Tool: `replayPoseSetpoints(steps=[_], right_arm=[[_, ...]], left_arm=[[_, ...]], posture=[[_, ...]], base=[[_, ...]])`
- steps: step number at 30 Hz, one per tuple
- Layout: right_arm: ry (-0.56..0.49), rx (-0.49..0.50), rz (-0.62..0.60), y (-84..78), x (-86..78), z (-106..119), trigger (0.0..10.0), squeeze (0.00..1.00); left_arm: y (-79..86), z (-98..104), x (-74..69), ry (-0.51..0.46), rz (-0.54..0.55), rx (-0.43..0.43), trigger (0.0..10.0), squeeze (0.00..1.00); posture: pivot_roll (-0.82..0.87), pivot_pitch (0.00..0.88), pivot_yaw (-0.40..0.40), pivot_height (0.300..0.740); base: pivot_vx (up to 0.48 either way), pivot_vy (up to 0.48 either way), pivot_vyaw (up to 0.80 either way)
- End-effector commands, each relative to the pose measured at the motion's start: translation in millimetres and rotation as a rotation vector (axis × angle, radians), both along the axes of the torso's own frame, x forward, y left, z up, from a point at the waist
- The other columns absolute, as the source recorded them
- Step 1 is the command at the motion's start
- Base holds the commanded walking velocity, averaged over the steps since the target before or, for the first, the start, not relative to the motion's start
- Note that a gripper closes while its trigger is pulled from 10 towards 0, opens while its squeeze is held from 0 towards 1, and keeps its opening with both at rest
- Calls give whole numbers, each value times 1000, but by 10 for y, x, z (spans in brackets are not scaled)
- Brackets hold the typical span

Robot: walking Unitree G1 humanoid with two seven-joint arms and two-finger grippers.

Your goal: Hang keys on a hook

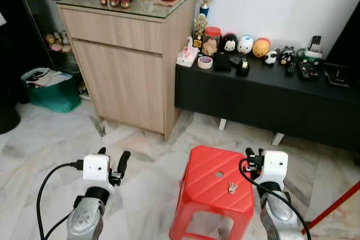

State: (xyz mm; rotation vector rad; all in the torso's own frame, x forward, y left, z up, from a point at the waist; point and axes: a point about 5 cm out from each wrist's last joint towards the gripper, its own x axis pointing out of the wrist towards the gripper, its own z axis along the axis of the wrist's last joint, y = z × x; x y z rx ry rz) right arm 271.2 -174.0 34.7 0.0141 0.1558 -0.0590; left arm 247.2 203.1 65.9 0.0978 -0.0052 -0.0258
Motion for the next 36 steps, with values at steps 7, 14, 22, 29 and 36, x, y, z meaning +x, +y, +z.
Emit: replayPoseSetpoints(steps=[7,14,22,29,36], right_arm=[[-1,1,9,2,0,-8,10000,0],[8,1,19,9,-6,-18,10000,0],[18,4,38,27,-9,-26,10000,0],[17,5,40,32,-12,-23,10000,0],[35,13,39,27,-17,-66,10000,0]], left_arm=[[-53,26,10,-7,-21,-15,10000,0],[-59,17,6,2,-27,-16,10000,0],[-115,58,46,-3,-45,-13,10000,0],[-131,47,41,2,-57,-27,10000,0],[-140,55,45,5,-67,-29,10000,0]], posture=[[81,0,-47,628],[81,0,-46,628],[82,0,-51,628],[80,0,-51,628],[84,0,-52,628]], base=[[0,0,0],[0,0,0],[0,0,0],[0,0,0],[0,0,0]])
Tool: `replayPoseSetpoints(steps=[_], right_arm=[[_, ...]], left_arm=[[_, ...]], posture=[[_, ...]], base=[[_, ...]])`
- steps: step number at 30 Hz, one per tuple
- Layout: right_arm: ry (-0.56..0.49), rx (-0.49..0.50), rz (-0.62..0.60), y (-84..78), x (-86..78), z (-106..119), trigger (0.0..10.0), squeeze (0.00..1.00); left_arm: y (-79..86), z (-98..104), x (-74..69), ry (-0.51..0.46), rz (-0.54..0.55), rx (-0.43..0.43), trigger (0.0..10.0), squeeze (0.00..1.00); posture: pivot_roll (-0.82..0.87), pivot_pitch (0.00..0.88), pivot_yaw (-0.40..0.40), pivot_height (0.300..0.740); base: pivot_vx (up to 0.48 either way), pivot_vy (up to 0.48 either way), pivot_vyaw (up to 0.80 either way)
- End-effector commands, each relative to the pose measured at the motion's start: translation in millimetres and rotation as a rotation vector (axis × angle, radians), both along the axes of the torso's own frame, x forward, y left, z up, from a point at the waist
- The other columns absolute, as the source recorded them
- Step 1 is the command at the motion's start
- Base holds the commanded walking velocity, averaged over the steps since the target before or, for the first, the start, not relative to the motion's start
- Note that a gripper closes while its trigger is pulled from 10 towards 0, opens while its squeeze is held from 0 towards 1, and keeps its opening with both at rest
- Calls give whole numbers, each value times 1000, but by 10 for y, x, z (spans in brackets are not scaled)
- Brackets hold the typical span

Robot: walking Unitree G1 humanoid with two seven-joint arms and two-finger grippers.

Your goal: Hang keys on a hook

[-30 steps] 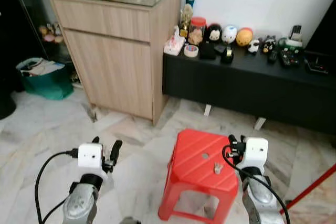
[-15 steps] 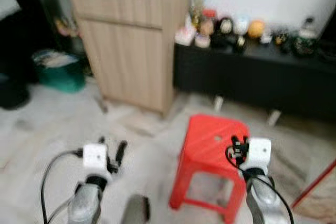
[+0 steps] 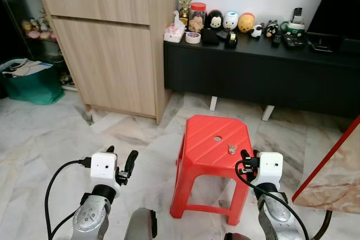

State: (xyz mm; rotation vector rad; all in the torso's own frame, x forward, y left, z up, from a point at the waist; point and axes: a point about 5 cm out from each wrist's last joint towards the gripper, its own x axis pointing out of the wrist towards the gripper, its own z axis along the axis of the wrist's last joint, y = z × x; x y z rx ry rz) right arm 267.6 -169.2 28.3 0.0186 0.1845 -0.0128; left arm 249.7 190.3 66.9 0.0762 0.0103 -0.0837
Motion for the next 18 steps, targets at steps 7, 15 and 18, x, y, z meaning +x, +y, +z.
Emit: replayPoseSetpoints(steps=[7,15,18], right_arm=[[11,-4,2,-21,14,-8,10000,0],[16,12,-11,-29,13,-16,10000,0],[15,11,-12,-31,15,-16,10000,0]], left_arm=[[-18,45,25,-12,-14,-14,10000,0],[-23,46,26,-12,-18,-16,10000,0],[-23,42,22,-10,-19,-16,10000,0]], posture=[[83,0,-51,628],[82,0,-51,628],[82,0,-51,628]], base=[[210,0,78],[252,0,300],[252,0,0]])
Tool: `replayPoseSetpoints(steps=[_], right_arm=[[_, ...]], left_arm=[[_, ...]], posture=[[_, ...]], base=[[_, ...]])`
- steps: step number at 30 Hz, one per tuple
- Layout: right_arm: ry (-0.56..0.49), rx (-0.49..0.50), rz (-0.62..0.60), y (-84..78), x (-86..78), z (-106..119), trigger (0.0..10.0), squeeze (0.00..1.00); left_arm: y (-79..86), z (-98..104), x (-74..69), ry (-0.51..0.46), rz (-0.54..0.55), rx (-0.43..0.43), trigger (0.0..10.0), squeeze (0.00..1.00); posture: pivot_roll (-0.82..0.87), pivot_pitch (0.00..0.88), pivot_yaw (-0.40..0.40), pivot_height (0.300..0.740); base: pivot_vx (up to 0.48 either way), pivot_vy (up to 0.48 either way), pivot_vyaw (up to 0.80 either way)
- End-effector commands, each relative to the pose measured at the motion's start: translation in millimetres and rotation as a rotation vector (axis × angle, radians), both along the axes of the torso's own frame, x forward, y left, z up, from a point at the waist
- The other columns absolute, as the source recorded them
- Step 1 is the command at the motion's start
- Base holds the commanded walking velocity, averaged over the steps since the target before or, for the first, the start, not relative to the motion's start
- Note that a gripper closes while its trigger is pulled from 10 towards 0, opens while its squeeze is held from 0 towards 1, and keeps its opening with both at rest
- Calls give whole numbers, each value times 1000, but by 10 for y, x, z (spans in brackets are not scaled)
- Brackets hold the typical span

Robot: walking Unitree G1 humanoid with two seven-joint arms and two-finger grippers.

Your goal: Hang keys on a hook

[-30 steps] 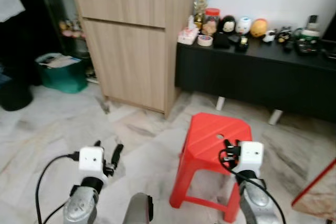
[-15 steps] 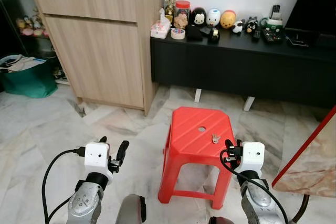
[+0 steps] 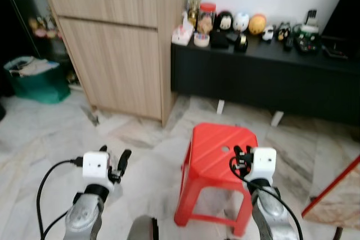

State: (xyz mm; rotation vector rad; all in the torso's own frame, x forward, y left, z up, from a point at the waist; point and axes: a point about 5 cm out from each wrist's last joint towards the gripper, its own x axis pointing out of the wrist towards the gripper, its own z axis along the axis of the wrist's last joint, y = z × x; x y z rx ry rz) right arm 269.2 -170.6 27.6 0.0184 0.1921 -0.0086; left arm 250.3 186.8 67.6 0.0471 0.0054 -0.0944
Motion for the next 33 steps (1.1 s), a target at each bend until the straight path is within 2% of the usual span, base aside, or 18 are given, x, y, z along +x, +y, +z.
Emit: replayPoseSetpoints(steps=[1,33], right_arm=[[7,12,-18,-17,-2,-9,10000,0],[17,-2,-5,-11,4,-29,10000,0]], left_arm=[[13,31,11,-5,-8,12,10000,0],[0,23,8,-4,-18,16,10000,0]], posture=[[81,0,-50,628],[82,0,-52,628]], base=[[255,0,0],[257,0,0]])
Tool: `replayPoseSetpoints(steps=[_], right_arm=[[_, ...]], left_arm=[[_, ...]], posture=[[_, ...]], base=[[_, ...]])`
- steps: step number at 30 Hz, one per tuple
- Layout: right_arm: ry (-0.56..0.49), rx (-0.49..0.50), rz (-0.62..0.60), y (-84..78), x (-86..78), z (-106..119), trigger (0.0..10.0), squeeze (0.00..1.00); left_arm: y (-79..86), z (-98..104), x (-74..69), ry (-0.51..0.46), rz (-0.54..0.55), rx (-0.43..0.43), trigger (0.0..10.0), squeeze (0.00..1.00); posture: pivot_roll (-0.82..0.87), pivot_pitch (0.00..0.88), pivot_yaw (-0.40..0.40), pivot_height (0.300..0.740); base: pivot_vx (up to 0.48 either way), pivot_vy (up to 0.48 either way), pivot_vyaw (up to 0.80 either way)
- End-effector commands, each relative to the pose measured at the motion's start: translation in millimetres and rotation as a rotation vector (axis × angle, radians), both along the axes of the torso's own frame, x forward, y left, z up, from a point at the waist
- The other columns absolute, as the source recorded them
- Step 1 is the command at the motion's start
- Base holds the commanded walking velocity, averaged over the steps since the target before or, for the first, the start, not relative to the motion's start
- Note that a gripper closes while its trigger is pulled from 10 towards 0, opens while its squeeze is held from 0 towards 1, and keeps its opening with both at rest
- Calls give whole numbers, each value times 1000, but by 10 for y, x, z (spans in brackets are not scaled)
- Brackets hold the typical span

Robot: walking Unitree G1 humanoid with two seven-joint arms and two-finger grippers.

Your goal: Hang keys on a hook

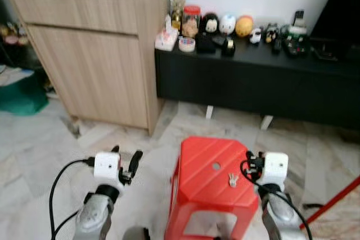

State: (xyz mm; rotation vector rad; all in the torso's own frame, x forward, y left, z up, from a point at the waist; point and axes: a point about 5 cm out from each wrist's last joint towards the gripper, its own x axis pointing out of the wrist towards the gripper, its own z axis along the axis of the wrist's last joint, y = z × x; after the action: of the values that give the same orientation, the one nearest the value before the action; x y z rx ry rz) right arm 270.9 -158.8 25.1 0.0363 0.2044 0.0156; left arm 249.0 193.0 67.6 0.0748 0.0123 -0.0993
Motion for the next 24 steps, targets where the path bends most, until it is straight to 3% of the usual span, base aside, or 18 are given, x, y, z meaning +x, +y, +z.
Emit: replayPoseSetpoints(steps=[1,5,20,24], right_arm=[[5,-24,-22,-118,-8,-2,10000,0],[4,-15,-25,-111,-4,-2,10000,0],[31,-23,-43,-153,-19,-48,10000,0],[123,-59,-35,-165,-71,-176,10000,0]], left_arm=[[-61,25,23,-10,-14,-12,10000,0],[-62,24,26,-10,-14,-12,10000,0],[-93,-2,10,1,-28,-19,10000,0],[-98,-11,9,7,-32,-20,10000,0]], posture=[[82,0,-52,628],[82,0,-52,628],[75,0,-51,628],[74,0,-52,628]], base=[[259,0,800],[259,0,800],[207,0,0],[0,0,0]])
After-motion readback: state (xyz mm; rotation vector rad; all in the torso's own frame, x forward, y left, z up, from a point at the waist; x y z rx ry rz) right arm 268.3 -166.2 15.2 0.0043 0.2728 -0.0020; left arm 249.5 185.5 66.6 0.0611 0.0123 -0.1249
